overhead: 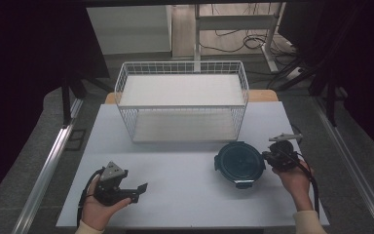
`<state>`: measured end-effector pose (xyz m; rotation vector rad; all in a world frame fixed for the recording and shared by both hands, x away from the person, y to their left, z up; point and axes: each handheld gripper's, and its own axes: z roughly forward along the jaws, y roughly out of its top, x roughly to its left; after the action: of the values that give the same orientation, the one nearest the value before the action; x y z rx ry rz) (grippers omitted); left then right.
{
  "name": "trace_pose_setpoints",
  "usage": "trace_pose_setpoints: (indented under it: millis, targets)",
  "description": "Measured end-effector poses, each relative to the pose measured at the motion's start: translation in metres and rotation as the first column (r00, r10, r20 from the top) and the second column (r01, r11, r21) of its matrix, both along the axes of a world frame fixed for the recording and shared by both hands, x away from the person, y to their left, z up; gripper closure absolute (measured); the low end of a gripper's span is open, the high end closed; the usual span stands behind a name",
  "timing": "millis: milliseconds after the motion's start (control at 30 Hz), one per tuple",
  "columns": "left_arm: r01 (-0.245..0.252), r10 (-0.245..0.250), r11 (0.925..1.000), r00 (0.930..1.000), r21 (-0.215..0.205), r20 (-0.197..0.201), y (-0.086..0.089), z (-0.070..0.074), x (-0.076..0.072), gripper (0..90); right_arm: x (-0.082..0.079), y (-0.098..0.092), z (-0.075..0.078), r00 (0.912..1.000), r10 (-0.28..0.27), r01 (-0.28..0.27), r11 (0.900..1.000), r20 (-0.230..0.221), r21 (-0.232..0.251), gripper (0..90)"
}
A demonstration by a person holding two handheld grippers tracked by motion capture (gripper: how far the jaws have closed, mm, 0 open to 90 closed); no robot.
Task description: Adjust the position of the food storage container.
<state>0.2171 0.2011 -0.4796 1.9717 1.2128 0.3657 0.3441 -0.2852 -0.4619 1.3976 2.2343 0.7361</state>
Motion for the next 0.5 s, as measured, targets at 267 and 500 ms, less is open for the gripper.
trace_pose_setpoints:
  millis: [267,500]
  targets:
    - [0.002,-0.002,1.0,1.0,0.002,0.0,0.0,0.0,0.0,14.3,-0.003,0.012,0.0,0.9992,0.037,-0.037,0.999,-0.012,0.0,90.0]
    - [0.005,-0.005,1.0,1.0,0.004,0.001,0.0,0.0,0.001,14.3,-0.008,0.028,0.0,0.9965,0.078,-0.078,0.997,-0.028,0.007,90.0]
